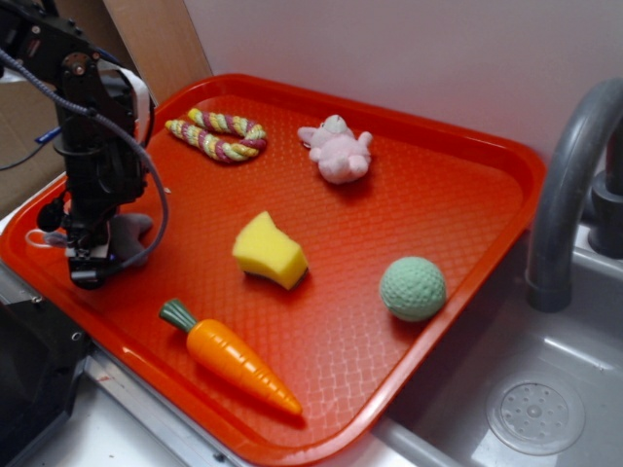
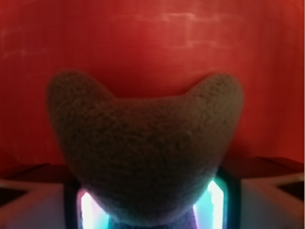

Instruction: Grab the gray animal.

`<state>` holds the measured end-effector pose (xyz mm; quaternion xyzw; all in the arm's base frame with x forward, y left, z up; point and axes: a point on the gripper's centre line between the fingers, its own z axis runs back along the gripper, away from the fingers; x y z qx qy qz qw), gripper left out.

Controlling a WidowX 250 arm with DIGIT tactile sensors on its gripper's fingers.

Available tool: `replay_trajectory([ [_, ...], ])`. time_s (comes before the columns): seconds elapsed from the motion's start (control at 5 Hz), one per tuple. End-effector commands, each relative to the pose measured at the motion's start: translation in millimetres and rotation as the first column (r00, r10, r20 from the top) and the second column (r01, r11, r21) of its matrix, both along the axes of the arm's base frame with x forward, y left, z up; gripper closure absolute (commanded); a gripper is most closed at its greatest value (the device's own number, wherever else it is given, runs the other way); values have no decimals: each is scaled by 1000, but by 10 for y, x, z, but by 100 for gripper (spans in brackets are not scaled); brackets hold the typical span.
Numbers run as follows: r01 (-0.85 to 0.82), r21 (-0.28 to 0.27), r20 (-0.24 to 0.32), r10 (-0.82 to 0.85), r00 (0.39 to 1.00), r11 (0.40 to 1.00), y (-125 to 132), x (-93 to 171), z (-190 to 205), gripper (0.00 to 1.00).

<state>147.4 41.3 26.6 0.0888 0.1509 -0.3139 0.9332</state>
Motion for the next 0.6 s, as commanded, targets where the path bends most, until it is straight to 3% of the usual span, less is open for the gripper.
replay_trajectory([
  [0.0, -299, -99, 303, 315, 900, 949, -510, 358, 706, 100],
  [0.4, -445, -187, 378, 483, 790, 875, -781, 566, 1280, 100],
])
